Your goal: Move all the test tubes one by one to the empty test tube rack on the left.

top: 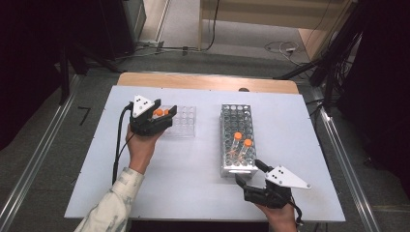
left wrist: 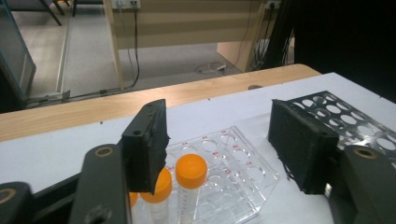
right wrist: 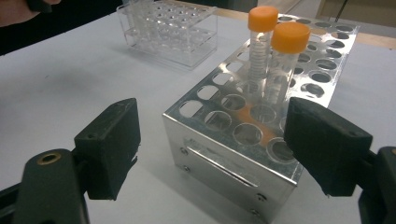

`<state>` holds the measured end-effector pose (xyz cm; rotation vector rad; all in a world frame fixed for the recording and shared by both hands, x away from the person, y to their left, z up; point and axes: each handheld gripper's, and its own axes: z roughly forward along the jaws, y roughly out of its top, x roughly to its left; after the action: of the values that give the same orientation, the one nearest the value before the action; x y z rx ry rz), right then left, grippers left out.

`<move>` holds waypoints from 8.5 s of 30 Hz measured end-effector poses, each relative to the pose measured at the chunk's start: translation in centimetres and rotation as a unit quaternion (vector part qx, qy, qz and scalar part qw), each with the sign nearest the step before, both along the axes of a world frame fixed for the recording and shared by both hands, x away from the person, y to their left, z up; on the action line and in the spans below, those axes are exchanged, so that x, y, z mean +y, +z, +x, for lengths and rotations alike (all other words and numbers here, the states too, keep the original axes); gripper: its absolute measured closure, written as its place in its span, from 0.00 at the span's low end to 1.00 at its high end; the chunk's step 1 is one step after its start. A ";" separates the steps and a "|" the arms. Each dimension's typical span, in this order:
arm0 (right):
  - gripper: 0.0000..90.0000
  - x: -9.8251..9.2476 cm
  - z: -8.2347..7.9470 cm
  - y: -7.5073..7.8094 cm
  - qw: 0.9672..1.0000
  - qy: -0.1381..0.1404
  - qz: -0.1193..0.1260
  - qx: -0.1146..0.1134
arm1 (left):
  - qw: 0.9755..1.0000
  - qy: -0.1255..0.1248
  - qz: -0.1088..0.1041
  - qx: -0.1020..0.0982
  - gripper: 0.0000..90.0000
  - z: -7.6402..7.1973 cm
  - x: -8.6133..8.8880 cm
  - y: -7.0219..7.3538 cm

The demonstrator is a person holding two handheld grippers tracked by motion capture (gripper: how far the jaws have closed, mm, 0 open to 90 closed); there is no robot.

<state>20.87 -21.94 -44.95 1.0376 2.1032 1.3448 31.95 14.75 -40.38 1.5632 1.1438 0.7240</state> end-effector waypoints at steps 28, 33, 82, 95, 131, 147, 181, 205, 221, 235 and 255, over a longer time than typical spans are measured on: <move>0.64 -0.3 6.3 -1.3 1.000 -0.026 0.005 -0.005 | 0.998 -0.053 -0.011 0.012 0.17 -6.0 -0.9 -1.9; 0.73 0.0 6.8 -1.6 1.000 -0.022 0.003 -0.002 | 0.998 -0.054 -0.006 0.011 0.16 -7.0 -0.8 -1.9; 0.80 5.8 2.6 2.9 0.996 0.074 0.026 -0.033 | 0.994 -0.111 0.002 -0.006 0.16 -9.9 -3.2 -1.0; 0.80 10.9 3.3 0.8 0.994 0.113 -0.002 -0.008 | 0.989 -0.148 0.013 -0.013 0.30 -10.6 -4.5 -1.1; 0.59 12.9 3.0 0.3 0.989 0.149 -0.003 0.005 | 0.984 -0.181 0.005 0.003 0.78 -10.0 -4.8 -2.3; 0.22 5.5 0.7 2.1 0.993 0.115 0.004 -0.021 | 0.990 -0.136 -0.027 -0.010 0.78 -8.2 -3.0 -1.2; 0.24 -0.8 2.6 0.5 1.000 0.027 0.012 0.001 | 0.998 -0.046 -0.045 0.001 0.78 -1.3 -0.2 0.9; 0.24 -1.0 2.6 0.5 1.000 0.023 0.009 -0.001 | 0.999 -0.019 -0.026 -0.004 0.78 2.4 -0.4 1.8; 0.24 -1.1 2.5 0.5 1.000 0.022 0.010 0.000 | 1.000 -0.013 0.003 0.000 0.78 3.2 -1.0 -0.1; 0.24 -1.1 2.5 0.5 1.000 0.024 0.009 0.000 | 0.999 -0.019 0.021 0.016 0.77 2.9 -1.2 -2.1; 0.25 -0.8 3.2 0.4 1.000 0.017 0.007 -0.004 | 1.000 -0.003 0.012 0.017 0.30 2.0 -0.8 -1.2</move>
<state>24.11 -22.77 -44.59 1.0055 2.1181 1.3782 33.98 13.91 -41.57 1.6034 1.1601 0.7115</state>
